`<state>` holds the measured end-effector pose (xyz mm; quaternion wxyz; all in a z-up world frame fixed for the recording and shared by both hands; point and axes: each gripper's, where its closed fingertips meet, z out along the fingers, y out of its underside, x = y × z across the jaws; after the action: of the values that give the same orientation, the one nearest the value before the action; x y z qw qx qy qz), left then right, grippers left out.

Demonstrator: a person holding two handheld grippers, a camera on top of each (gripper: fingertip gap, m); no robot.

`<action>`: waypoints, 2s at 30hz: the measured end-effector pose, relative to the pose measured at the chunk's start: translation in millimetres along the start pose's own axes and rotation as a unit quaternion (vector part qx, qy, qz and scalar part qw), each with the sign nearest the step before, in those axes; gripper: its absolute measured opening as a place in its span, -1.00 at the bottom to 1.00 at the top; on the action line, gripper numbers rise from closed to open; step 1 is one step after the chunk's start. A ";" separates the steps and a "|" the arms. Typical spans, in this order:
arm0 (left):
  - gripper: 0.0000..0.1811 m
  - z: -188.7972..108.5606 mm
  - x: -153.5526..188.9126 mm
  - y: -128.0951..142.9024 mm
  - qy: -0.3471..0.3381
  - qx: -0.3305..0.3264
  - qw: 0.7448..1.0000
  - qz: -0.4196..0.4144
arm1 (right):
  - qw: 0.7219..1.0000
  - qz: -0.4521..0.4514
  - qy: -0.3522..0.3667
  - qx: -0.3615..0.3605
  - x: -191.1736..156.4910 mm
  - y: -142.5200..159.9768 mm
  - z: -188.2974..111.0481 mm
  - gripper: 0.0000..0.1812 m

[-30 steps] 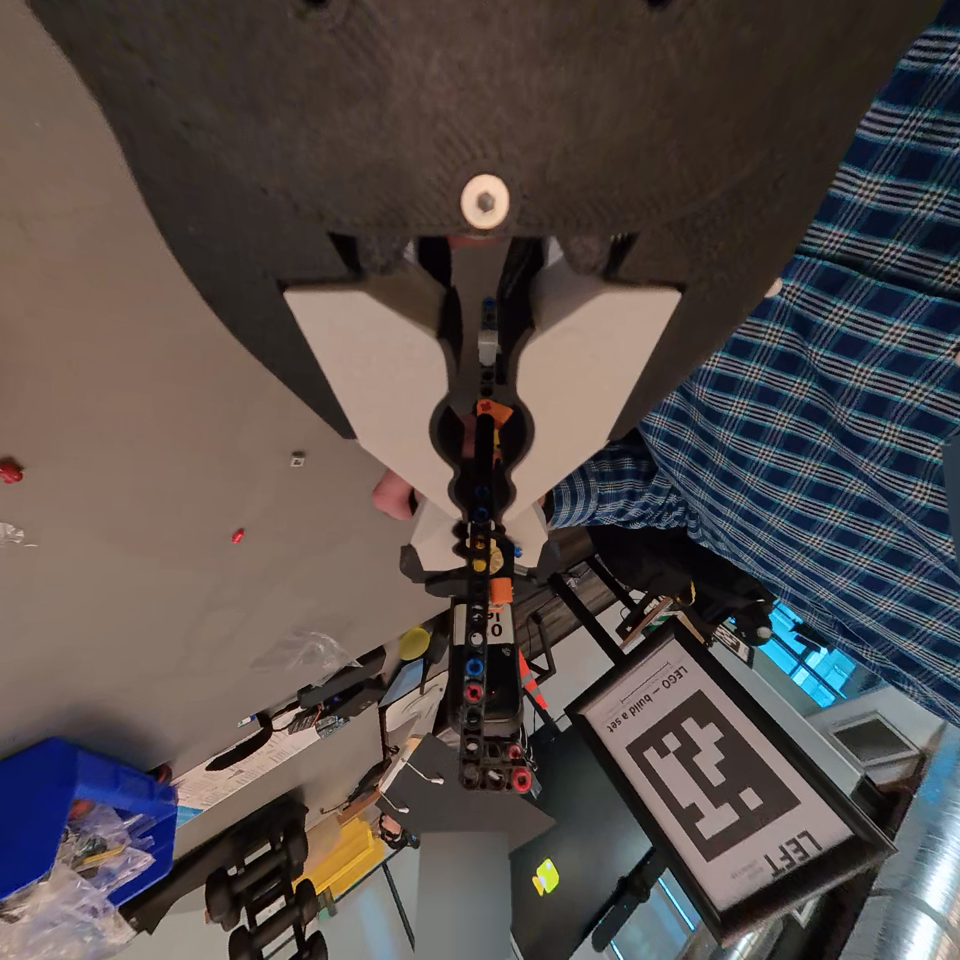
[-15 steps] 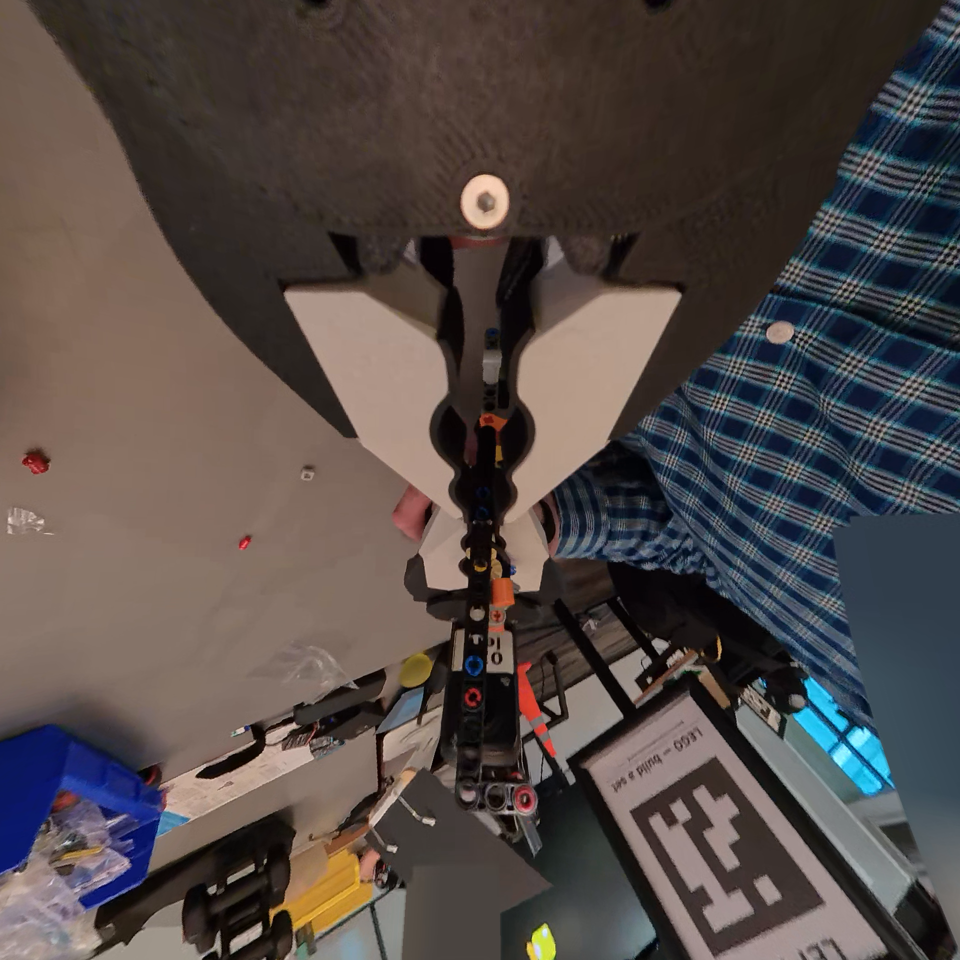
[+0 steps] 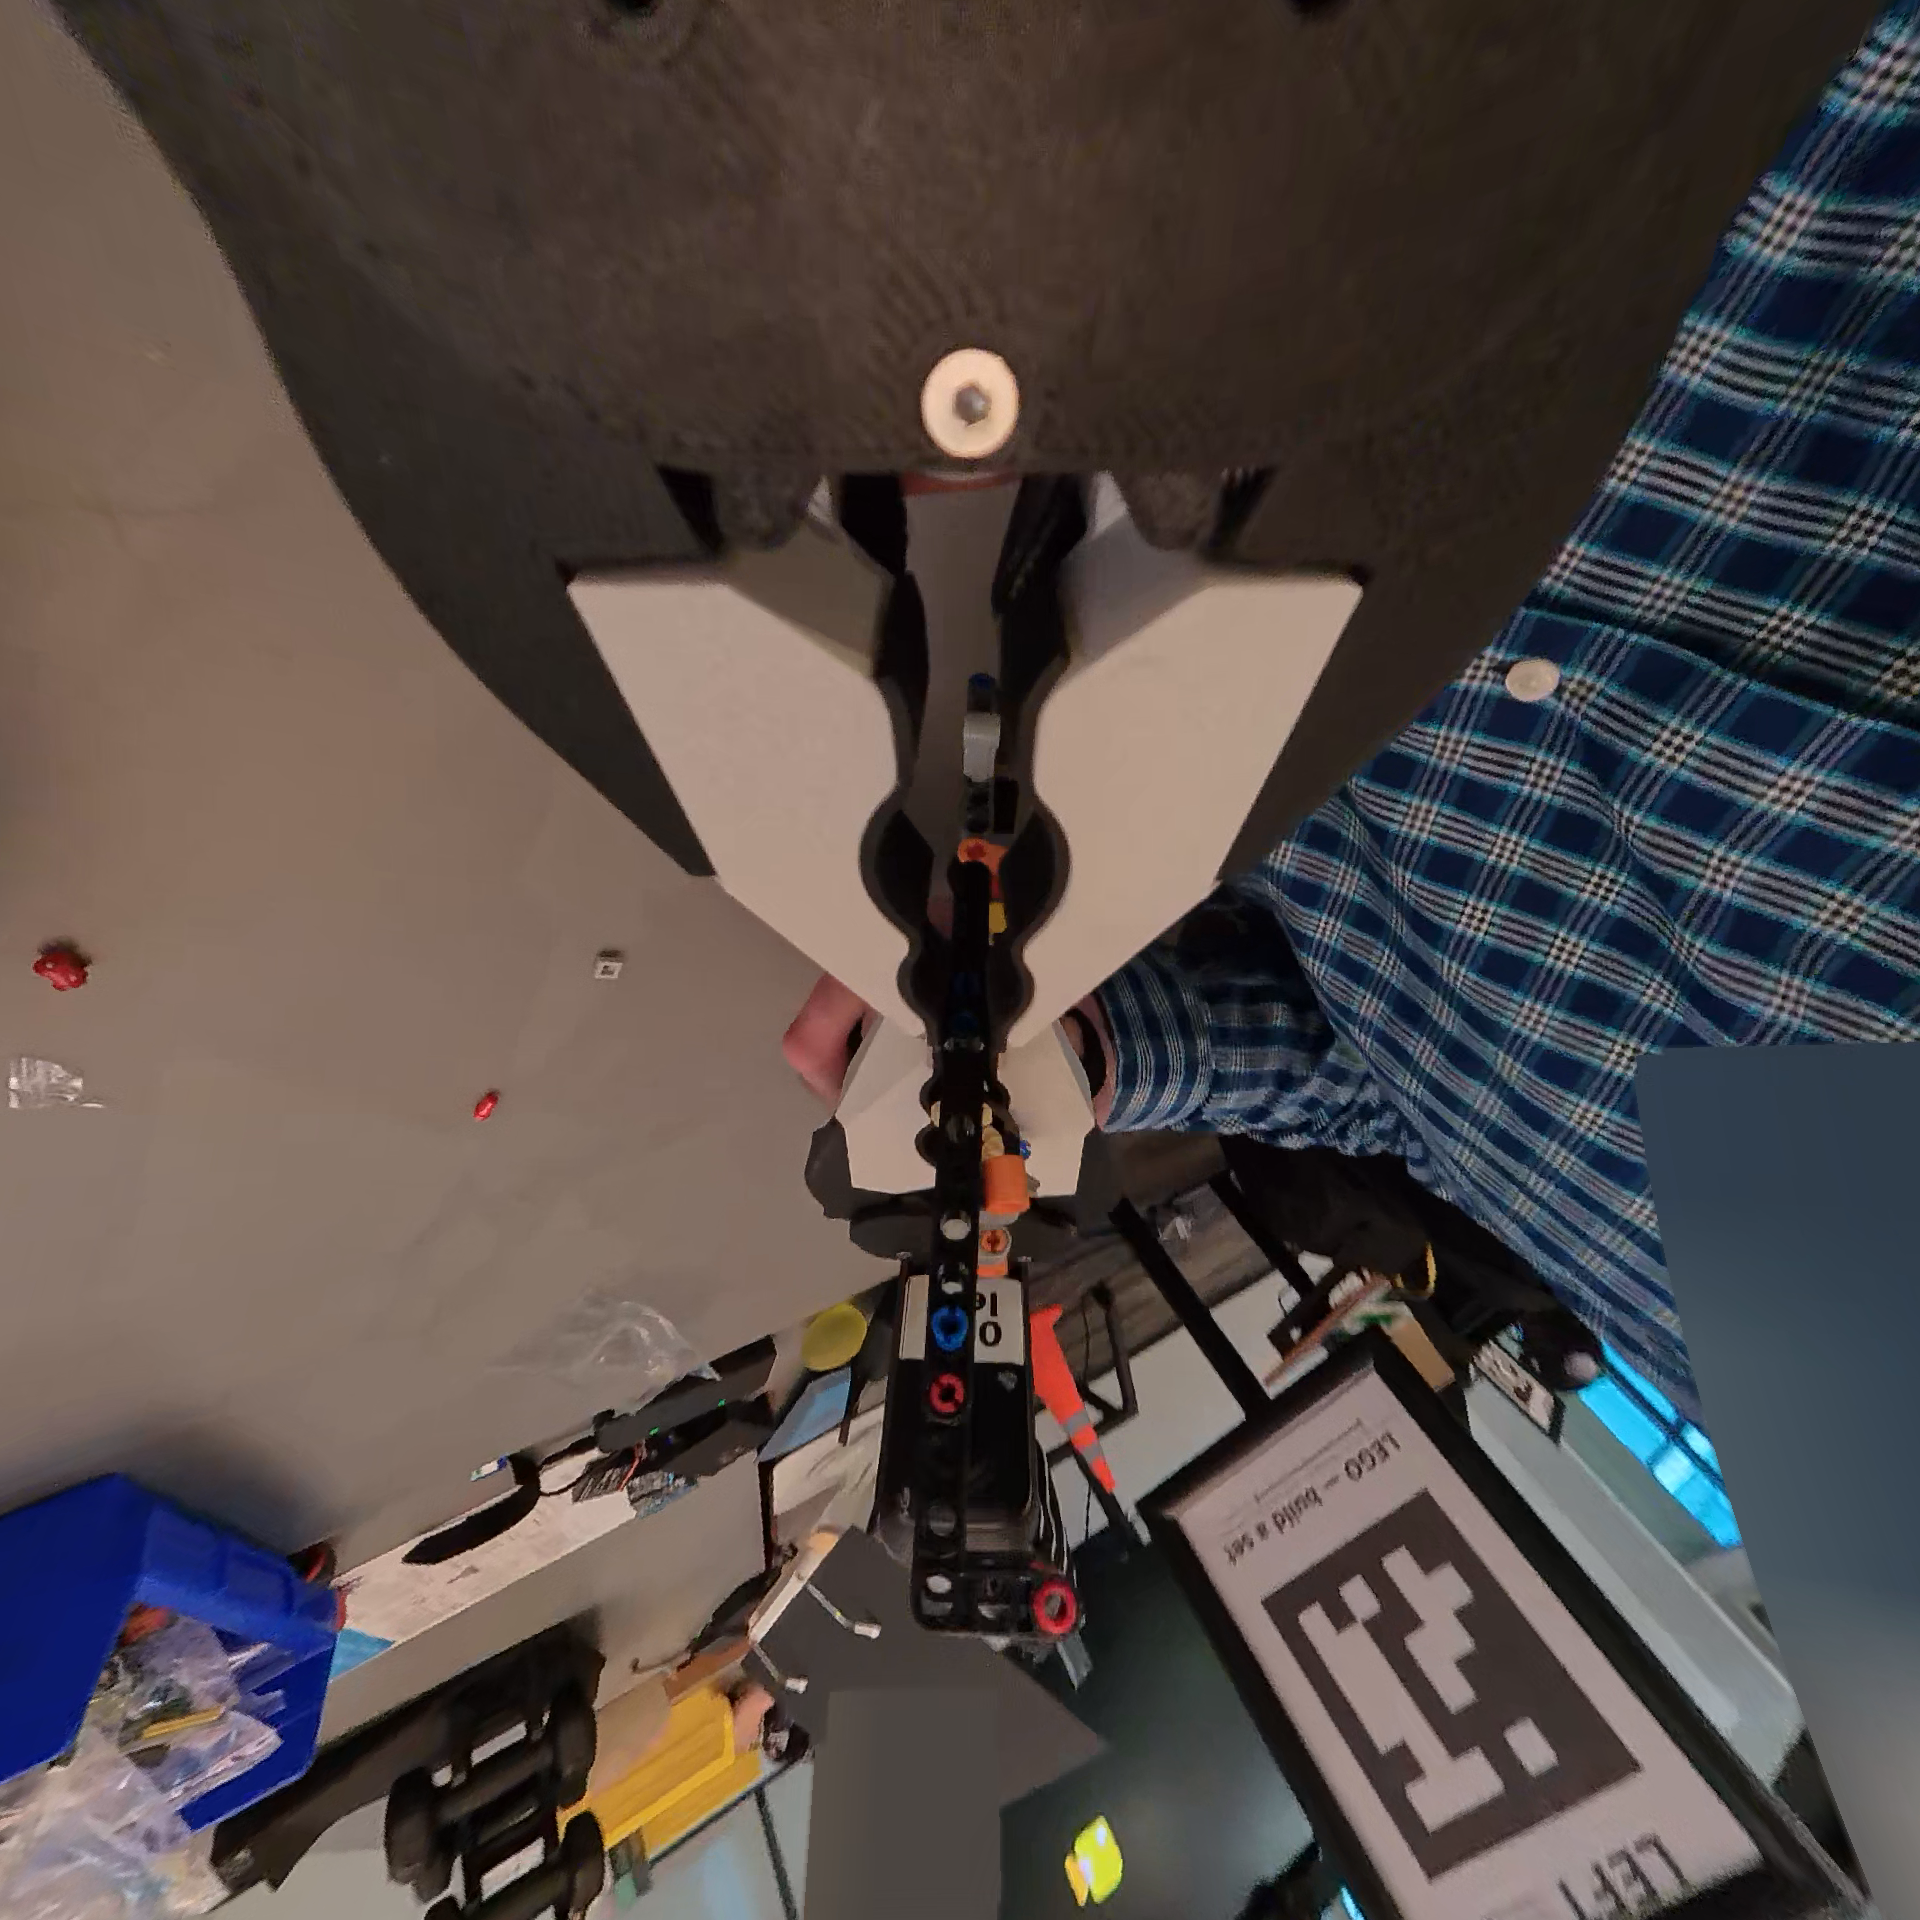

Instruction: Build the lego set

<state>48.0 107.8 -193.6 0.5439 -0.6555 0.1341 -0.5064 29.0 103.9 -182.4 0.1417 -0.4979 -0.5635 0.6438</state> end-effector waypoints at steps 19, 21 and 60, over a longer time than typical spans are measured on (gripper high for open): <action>-0.92 -6.2 -16.4 -9.1 -0.024 0.050 0.997 -0.060 | 0.998 0.053 0.012 0.016 13.6 22.3 6.8 -0.95; -0.93 -6.7 -15.7 -8.0 -0.018 0.048 0.997 -0.061 | 0.998 0.055 0.010 0.017 13.3 23.0 6.7 -0.95; -0.94 -10.7 -17.4 11.9 -0.021 0.003 0.998 -0.059 | 0.999 0.028 0.023 0.026 21.7 5.3 2.4 -0.87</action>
<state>35.9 109.8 -213.8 0.5177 -0.6709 0.0824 -0.5245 19.0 116.9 -197.8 0.1498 -0.5241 -0.5293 0.6502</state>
